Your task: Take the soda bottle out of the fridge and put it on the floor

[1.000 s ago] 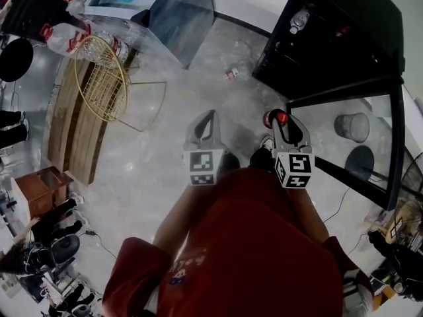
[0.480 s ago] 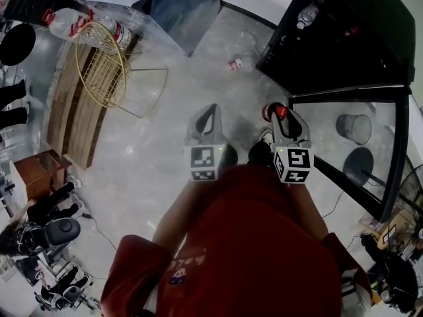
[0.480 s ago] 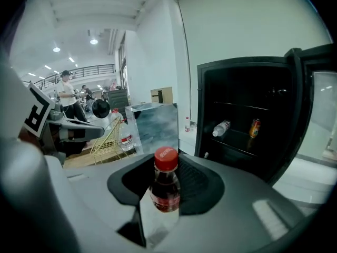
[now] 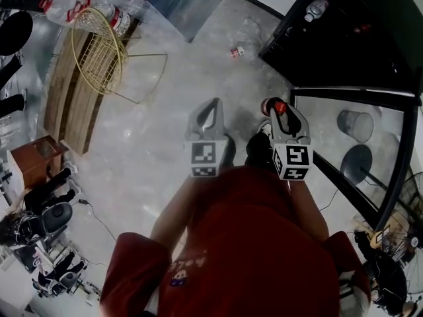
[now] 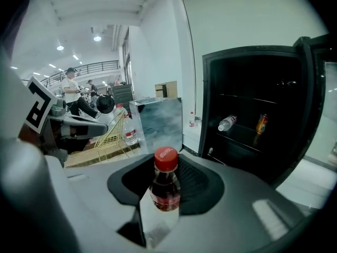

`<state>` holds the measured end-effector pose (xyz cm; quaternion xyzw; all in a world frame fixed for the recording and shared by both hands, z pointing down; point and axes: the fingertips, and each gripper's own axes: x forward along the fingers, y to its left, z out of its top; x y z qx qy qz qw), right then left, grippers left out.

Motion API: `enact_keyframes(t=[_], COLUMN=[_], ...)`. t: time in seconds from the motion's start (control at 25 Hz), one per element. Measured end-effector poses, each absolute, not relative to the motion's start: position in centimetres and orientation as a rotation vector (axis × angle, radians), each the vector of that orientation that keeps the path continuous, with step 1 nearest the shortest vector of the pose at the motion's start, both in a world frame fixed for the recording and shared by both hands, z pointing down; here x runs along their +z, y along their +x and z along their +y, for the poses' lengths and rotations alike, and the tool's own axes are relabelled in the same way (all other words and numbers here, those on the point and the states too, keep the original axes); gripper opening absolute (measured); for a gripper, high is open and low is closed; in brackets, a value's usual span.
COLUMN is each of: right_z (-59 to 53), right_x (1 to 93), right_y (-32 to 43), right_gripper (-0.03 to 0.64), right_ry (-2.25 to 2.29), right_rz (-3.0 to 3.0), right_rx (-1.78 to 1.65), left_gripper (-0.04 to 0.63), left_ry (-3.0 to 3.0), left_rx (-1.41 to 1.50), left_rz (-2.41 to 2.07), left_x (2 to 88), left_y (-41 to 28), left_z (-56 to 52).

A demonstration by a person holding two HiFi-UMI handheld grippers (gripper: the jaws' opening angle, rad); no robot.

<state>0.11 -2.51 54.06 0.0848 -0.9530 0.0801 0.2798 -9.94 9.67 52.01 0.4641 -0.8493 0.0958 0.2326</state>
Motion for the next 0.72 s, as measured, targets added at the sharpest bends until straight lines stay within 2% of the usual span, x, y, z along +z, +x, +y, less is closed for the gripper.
enact_keyframes(t=[0.72], right_z=[-3.8], right_x=[59.4], right_y=[-4.1], right_gripper=[0.132], right_ry=[0.18], right_rz=[-2.463], right_rx=[0.167], left_gripper=[0.0], left_ry=[1.187], left_rx=[0.214], left_rz=[-2.256], left_x=[58.4], left_y=[-13.5], left_z=[9.7])
